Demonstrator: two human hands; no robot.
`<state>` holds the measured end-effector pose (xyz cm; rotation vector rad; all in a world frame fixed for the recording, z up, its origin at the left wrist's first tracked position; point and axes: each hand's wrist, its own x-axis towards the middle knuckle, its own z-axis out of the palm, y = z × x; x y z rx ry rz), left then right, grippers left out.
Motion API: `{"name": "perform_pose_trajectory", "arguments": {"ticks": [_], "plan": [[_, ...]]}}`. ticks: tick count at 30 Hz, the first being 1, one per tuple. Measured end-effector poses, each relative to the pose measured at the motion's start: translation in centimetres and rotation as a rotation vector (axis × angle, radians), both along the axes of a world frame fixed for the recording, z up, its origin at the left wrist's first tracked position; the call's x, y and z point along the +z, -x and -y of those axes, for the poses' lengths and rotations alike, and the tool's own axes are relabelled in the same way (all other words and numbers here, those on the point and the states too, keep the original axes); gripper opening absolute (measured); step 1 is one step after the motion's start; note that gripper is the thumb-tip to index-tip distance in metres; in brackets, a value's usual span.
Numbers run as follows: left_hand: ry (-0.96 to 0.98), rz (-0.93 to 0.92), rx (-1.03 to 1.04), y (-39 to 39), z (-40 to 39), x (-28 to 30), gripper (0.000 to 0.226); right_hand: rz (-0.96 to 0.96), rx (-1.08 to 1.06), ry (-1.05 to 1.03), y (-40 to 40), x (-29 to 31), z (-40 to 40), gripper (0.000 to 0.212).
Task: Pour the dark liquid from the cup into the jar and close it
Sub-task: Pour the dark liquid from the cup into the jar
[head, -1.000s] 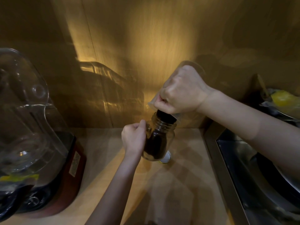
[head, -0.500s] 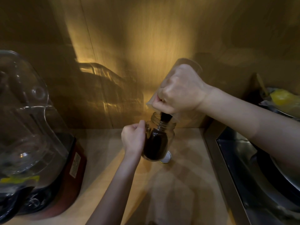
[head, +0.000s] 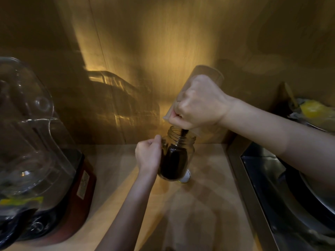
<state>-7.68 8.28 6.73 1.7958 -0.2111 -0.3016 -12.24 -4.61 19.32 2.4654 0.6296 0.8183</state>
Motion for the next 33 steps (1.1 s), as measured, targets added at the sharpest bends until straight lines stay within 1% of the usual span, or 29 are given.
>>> {"name": "perform_pose_trajectory", "arguments": {"ticks": [9, 11, 17, 20, 22, 24, 26, 28, 31, 33], "plan": [[-0.006, -0.003, 0.027, -0.1, 0.2, 0.2, 0.045, 0.021, 0.050, 0.058, 0.0, -0.5, -0.5, 0.046], [0.001, -0.008, 0.016, -0.1, 0.2, 0.1, 0.043, 0.026, 0.065, 0.037, -0.1, -0.5, -0.5, 0.051], [0.015, -0.023, 0.022, 0.0, 0.3, 0.3, 0.044, 0.041, 0.083, -0.010, 0.0, -0.5, -0.9, 0.053], [0.003, -0.022, 0.007, 0.1, 0.1, 0.0, 0.039, 0.077, 0.077, -0.075, 0.2, -0.8, -0.8, 0.054], [0.013, -0.057, 0.005, 0.0, -0.3, -0.5, 0.039, 0.120, -0.034, -0.200, 0.4, -0.7, -0.3, 0.049], [0.039, -0.112, 0.025, -0.1, -0.6, -1.1, 0.034, 0.153, -0.181, -0.395, 0.9, -1.0, 0.8, 0.047], [0.067, -0.154, 0.065, -0.2, -0.8, -1.6, 0.029, 0.134, -0.317, -0.664, 1.6, -2.0, 2.4, 0.048], [0.128, -0.204, 0.061, -0.4, -1.6, -2.4, 0.030, 0.094, -0.433, -0.974, 2.8, -4.2, 4.1, 0.049], [0.208, -0.274, 0.025, -0.3, -3.3, -3.7, 0.028, 0.188, -0.511, -1.374, 4.8, -8.2, 5.5, 0.045], [0.202, -0.271, 0.102, -0.2, -4.1, -4.5, 0.030, 0.198, -0.568, -1.593, 5.9, -10.9, 5.5, 0.048]]}}
